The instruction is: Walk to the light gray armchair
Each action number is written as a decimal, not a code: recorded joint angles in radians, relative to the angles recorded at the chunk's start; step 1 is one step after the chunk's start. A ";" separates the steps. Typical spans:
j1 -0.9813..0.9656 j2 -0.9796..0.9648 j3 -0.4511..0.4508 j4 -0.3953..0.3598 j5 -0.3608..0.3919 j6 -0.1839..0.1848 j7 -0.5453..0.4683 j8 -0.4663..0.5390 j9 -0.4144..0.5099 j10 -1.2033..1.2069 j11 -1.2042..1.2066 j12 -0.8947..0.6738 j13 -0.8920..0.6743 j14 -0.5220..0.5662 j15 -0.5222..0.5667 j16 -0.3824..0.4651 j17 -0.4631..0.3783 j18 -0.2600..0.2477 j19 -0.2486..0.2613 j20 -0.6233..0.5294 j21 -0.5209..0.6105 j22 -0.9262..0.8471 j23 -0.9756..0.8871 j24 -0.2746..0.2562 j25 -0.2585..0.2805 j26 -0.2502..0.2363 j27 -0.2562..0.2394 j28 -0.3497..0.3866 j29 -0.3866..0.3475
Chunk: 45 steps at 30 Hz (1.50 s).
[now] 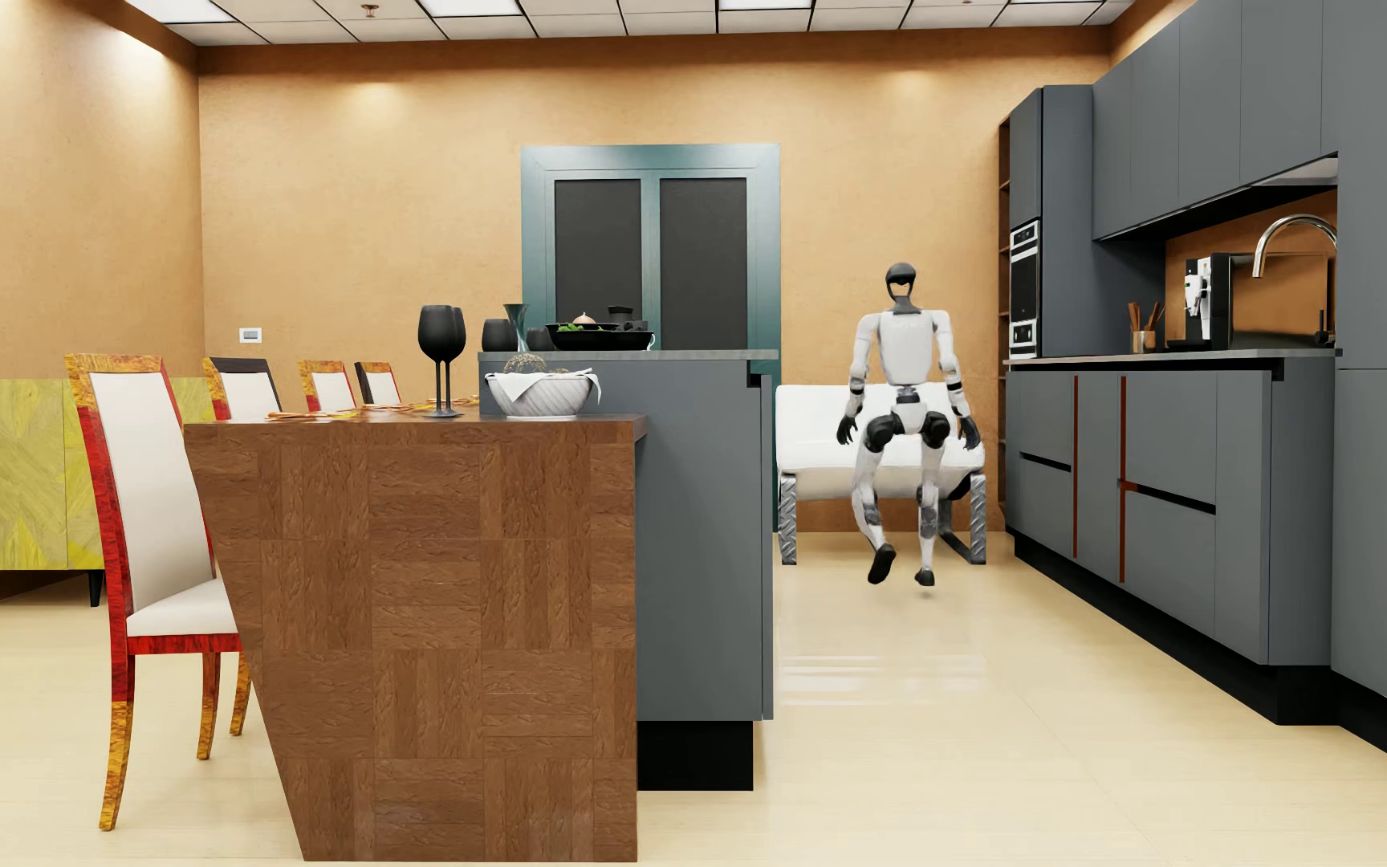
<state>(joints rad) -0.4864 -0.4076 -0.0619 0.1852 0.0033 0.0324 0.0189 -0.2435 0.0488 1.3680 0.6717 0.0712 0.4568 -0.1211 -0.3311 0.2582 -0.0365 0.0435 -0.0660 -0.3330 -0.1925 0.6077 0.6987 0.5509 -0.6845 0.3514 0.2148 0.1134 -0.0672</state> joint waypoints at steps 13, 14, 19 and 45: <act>-0.151 0.038 0.048 -0.153 -0.259 -0.118 0.091 -0.001 -0.012 -0.604 0.843 -0.062 -0.292 0.053 0.006 -0.152 -0.108 -0.021 0.043 0.204 0.311 0.042 -0.197 0.139 0.091 -0.015 -0.178 -0.066 -0.151; -0.097 -0.021 0.044 -0.161 -0.300 -0.122 0.090 -0.013 -0.014 -0.674 0.752 -0.110 -0.313 0.060 -0.070 -0.170 -0.146 -0.036 -0.003 0.222 0.361 -0.010 -0.119 0.051 0.020 -0.100 -0.156 0.008 -0.041; 0.051 -0.011 0.000 -0.155 -0.138 -0.109 0.024 0.366 -0.033 -0.884 -0.017 -0.345 -0.314 0.056 0.001 -0.036 -0.195 -0.098 0.227 0.035 0.337 -0.301 -0.037 0.072 -0.027 -0.251 -0.063 0.048 0.084; 0.270 0.152 0.053 0.008 -0.056 -0.008 0.200 0.193 -0.062 -1.008 -0.309 0.006 -0.276 -0.115 0.038 -0.077 0.010 -0.121 0.125 -0.117 0.077 0.239 0.129 0.072 -0.010 0.020 0.018 -0.120 0.049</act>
<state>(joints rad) -0.2165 -0.2559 -0.0089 0.1929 -0.0526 0.0241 0.2194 -0.0501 -0.0135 0.3605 0.3629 0.0771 0.1810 -0.2361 -0.2927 0.1808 -0.0263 -0.0778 0.0593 -0.4501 -0.1159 0.8465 0.8276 0.6228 -0.6942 0.3713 0.2324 -0.0064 -0.0180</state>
